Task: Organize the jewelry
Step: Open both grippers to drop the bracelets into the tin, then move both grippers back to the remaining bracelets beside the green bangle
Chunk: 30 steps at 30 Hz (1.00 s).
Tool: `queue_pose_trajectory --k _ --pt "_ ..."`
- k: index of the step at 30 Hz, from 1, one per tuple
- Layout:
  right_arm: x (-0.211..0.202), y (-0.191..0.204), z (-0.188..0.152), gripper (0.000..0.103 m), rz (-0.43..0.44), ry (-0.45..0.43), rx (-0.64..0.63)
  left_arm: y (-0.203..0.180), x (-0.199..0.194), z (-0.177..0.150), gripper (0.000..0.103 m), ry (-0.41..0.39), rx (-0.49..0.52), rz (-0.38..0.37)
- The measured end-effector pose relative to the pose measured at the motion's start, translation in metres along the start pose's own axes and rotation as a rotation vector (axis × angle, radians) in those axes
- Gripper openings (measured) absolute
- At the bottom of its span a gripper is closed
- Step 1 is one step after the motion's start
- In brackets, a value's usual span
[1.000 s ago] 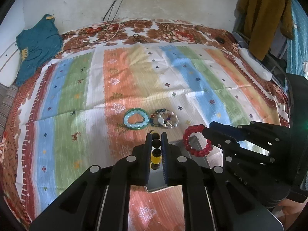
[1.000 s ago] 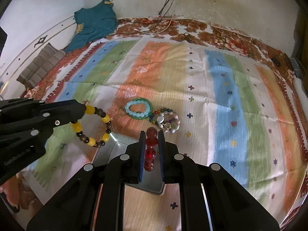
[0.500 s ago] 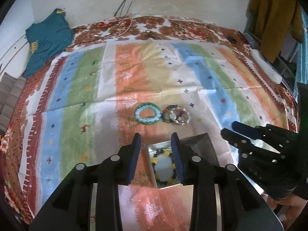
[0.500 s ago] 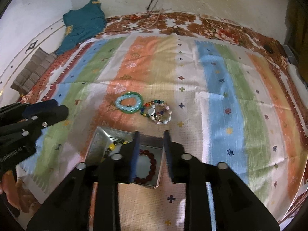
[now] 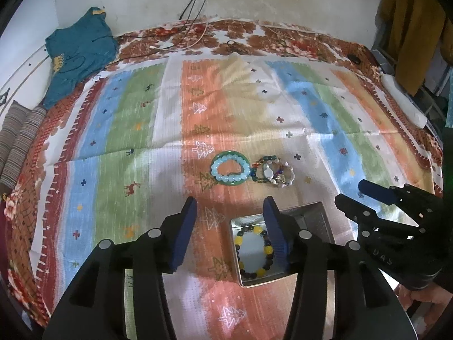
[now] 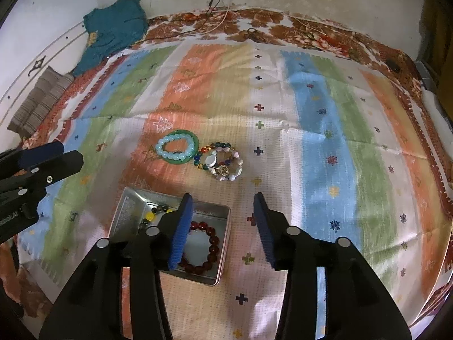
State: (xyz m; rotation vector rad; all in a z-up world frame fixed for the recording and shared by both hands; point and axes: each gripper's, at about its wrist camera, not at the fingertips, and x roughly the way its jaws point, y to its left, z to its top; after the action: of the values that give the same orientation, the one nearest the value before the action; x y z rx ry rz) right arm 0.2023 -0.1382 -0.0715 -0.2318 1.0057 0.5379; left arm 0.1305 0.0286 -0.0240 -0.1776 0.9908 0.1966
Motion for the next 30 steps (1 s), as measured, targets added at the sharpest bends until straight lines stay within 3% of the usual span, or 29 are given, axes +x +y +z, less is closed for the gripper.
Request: queue_pose_trajectory --k 5,8,19,30 --pt "0.008 -0.002 0.004 0.052 -0.013 0.009 0.007 0.003 0.013 0.005 0.051 0.019 -0.007 0.027" --pt "0.012 -0.006 0.007 0.059 -0.019 0.011 0.024 0.006 0.02 0.01 0.054 0.023 0.009 0.05" --pt "0.033 -0.022 0.019 0.062 -0.026 0.043 0.053 0.024 0.061 0.021 0.058 0.092 0.01 0.128" --pt "0.055 -0.026 0.029 0.066 -0.019 0.079 0.043 0.016 0.084 0.028 0.061 0.126 0.025 0.137"
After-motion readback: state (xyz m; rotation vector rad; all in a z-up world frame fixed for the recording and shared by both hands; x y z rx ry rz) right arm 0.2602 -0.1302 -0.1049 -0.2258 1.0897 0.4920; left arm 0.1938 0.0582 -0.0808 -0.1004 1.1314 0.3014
